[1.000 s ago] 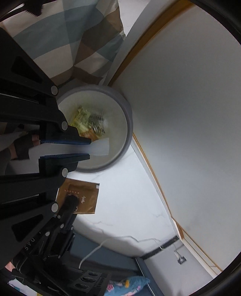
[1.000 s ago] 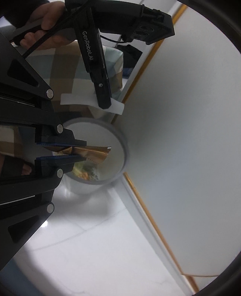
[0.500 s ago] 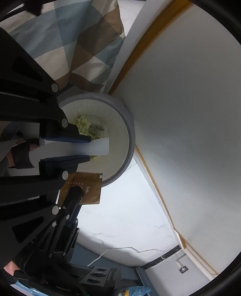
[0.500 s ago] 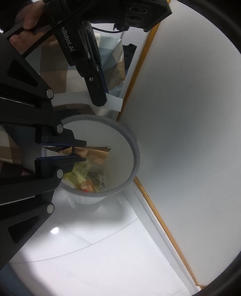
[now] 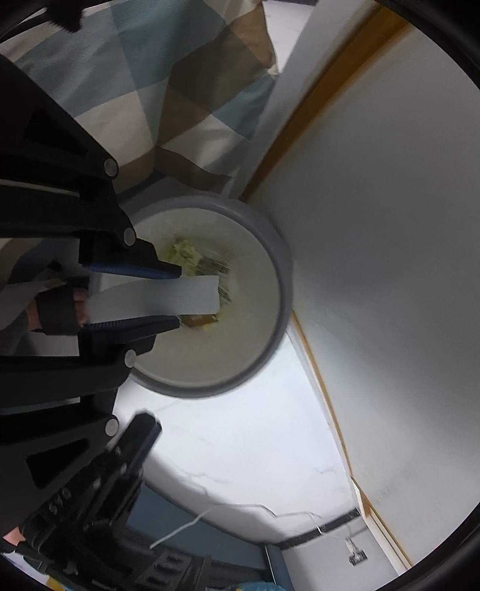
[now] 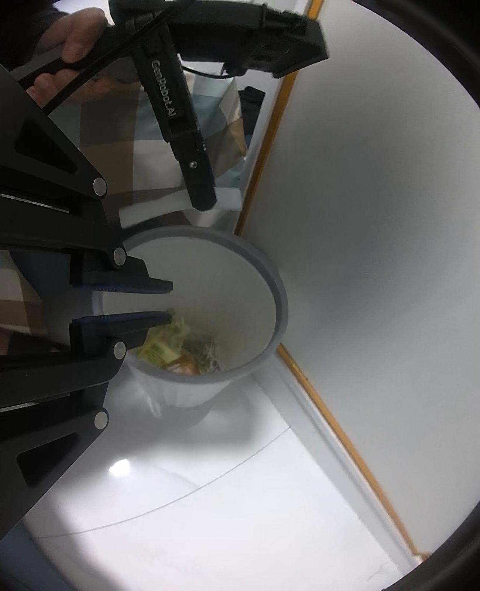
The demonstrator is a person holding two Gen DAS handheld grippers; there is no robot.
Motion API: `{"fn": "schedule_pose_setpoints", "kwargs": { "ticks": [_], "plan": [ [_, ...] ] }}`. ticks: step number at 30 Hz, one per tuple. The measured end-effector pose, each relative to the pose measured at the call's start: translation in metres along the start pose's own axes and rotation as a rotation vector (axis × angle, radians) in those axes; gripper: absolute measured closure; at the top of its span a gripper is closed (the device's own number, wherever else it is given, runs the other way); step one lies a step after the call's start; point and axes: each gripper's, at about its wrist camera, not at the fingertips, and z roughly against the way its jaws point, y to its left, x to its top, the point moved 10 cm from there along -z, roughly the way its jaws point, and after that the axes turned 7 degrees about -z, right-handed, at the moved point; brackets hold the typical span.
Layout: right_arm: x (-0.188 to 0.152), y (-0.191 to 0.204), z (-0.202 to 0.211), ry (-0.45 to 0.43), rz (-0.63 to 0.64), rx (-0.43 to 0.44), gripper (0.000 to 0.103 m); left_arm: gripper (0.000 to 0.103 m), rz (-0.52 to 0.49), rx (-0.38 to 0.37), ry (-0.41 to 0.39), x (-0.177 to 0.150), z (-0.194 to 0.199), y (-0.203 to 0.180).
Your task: Collect trash
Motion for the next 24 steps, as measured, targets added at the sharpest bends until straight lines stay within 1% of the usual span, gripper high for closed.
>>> {"fn": "schedule_pose_setpoints", "kwargs": {
  "ticks": [3, 5, 6, 8, 10, 11, 13, 16, 21, 24],
  "plan": [
    [-0.001, -0.006, 0.013, -0.015, -0.002, -0.010, 0.090, 0.086, 0.030, -0.016, 0.023, -0.004, -0.001, 0.004],
    [-0.002, -0.008, 0.020, -0.027, -0.006, -0.017, 0.080, 0.085, 0.048, -0.023, 0.029, -0.007, 0.001, 0.010],
    [-0.002, -0.010, 0.025, -0.031, -0.011, -0.017, 0.078, 0.083, 0.057, -0.025, 0.026, -0.008, 0.002, 0.012],
    [0.000, -0.011, 0.034, -0.043, -0.015, -0.013, 0.076, 0.071, 0.056, -0.017, 0.022, -0.010, 0.005, 0.013],
    [0.002, -0.011, 0.042, -0.054, -0.012, -0.016, 0.075, 0.047, 0.048, -0.012, 0.007, -0.011, 0.010, 0.012],
    [0.003, -0.009, 0.046, -0.062, -0.007, -0.015, 0.073, 0.043, 0.046, -0.014, -0.003, -0.011, 0.013, 0.012],
    [0.006, -0.008, 0.050, -0.076, 0.001, -0.016, 0.070, 0.041, 0.042, -0.008, -0.013, -0.012, 0.018, 0.011],
    [0.009, -0.001, 0.053, -0.081, 0.009, -0.018, 0.069, 0.041, 0.036, 0.003, -0.030, -0.012, 0.025, 0.011],
    [0.007, 0.010, 0.058, -0.093, 0.027, -0.015, 0.064, 0.040, 0.037, 0.037, -0.083, -0.014, 0.048, 0.011],
    [0.005, 0.021, 0.063, -0.099, 0.054, -0.013, 0.060, 0.039, 0.036, 0.043, -0.112, -0.016, 0.062, 0.011]
  ]
}}
